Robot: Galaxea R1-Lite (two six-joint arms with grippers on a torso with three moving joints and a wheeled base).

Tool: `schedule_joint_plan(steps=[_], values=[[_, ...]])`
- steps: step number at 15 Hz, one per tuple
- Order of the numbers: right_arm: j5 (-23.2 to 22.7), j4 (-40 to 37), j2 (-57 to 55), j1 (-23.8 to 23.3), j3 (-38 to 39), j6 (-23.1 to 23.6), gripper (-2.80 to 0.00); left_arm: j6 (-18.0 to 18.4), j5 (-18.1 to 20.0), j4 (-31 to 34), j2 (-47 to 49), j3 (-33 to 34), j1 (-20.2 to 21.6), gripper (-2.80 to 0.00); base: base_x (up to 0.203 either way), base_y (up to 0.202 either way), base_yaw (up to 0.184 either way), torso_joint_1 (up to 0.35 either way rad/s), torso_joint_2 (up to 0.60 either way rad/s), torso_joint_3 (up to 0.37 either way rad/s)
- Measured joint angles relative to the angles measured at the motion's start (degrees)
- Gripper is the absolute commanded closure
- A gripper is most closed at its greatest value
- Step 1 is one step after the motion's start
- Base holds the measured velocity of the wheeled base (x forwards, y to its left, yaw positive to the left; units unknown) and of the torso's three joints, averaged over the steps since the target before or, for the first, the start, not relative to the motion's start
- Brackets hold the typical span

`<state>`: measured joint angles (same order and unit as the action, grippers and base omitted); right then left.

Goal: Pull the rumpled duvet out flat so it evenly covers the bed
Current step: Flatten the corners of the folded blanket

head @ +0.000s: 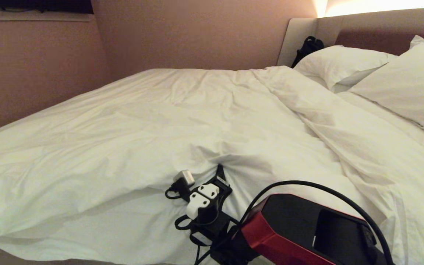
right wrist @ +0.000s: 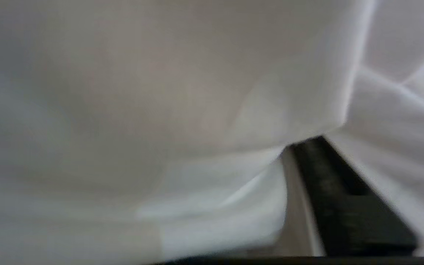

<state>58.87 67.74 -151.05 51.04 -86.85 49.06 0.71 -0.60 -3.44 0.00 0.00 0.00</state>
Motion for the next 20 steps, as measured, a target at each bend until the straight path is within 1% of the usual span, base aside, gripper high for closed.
schedule_joint_plan(steps=[7, 11, 16, 20], values=[[0.1, 1.3, 2.4, 0.0, 0.4, 0.0, 0.00, 0.0, 0.0, 0.0, 0.0, 0.0, 0.0, 0.00, 0.000, 0.000, 0.000, 0.000, 0.00, 0.000], [-0.1, 0.5, 9.1, 0.1, 2.2, 0.1, 0.00, 0.0, 0.0, 0.0, 0.0, 0.0, 0.0, 0.00, 0.000, 0.000, 0.000, 0.000, 0.00, 0.000], [-0.4, -2.1, 18.6, 0.1, 11.6, -0.2, 0.00, 0.0, 0.0, 0.0, 0.0, 0.0, 0.0, 0.00, 0.000, 0.000, 0.000, 0.000, 0.00, 0.000], [-1.0, -3.4, 20.8, 0.5, 18.3, -1.2, 0.00, 0.0, 0.0, 0.0, 0.0, 0.0, 0.0, 0.00, 0.000, 0.000, 0.000, 0.000, 0.00, 0.000]])
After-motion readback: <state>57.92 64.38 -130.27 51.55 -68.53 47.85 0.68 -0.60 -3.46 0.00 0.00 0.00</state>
